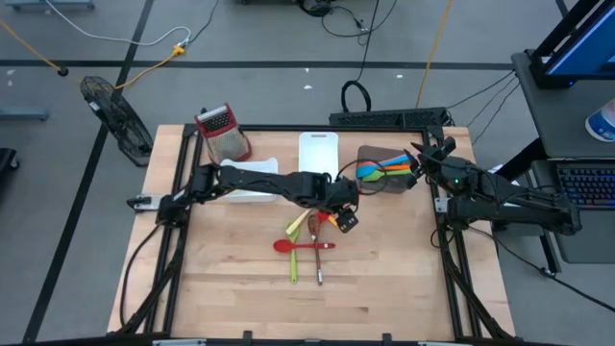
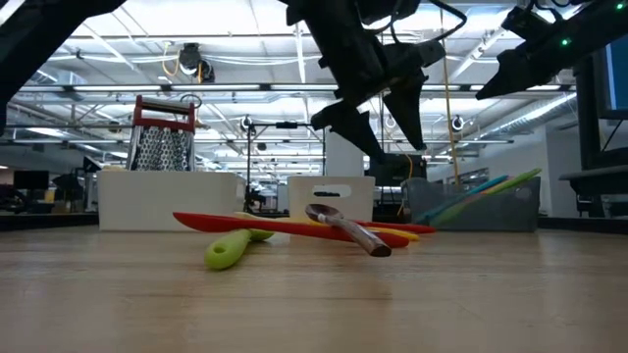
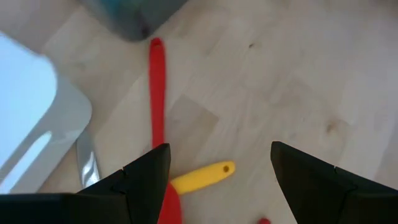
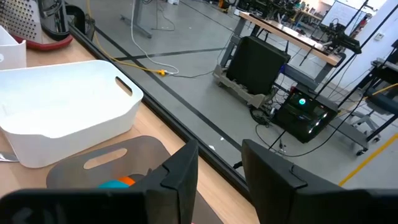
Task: Pick & Place Kitchen Items
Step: Put the red spatula into the black bin
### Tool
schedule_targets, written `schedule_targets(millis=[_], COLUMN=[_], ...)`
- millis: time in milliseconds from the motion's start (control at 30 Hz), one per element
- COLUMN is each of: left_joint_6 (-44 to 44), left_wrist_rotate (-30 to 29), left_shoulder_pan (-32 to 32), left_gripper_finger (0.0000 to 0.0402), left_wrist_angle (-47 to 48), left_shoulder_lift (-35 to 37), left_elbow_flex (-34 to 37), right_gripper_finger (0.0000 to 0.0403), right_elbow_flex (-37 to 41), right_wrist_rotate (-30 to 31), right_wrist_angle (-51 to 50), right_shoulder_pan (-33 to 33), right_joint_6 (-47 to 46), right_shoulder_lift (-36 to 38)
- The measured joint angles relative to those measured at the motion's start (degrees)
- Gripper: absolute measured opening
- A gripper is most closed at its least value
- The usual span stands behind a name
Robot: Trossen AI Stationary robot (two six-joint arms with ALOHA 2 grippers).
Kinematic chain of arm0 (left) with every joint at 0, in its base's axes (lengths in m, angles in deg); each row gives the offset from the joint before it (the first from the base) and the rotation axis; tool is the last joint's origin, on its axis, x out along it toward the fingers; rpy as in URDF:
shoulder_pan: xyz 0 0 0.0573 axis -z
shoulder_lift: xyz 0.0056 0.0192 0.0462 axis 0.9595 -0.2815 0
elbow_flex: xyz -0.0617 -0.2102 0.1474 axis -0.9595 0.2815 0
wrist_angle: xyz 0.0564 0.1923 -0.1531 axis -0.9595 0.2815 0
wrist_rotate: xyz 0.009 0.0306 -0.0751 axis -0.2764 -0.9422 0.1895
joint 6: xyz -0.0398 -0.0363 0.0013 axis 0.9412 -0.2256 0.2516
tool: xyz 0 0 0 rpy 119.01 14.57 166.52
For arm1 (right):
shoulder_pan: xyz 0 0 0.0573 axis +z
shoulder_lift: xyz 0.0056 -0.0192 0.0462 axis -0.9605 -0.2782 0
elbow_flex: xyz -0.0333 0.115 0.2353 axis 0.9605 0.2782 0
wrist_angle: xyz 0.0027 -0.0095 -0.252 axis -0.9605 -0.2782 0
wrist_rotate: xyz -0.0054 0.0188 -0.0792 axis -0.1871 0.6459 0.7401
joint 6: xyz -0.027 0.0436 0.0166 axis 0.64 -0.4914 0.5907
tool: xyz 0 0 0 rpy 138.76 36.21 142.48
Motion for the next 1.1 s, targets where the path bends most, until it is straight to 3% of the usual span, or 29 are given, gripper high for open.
schedule_targets(millis=[367,1100], left_joint_6=[5.19,1.55], left_wrist_rotate=[-0.45,-4.54], left_shoulder_pan=[0.66,0.08], left_gripper_finger=[0.0285,0.0285], left_wrist_angle=[0.93,-0.79], left_shoulder_lift=[-2.17,-7.98], left_elbow_flex=[0.08,0.09], right_gripper_finger=[0.0118,0.0116], right_elbow_flex=[0.00,0.00], right_wrist_rotate=[-0.02,-0.18], right_wrist_angle=[0.00,-0.37], right_shoulder_pan=[0.01,0.00], right_joint_6=[0.94,0.96], right_shoulder_lift=[0.01,0.00])
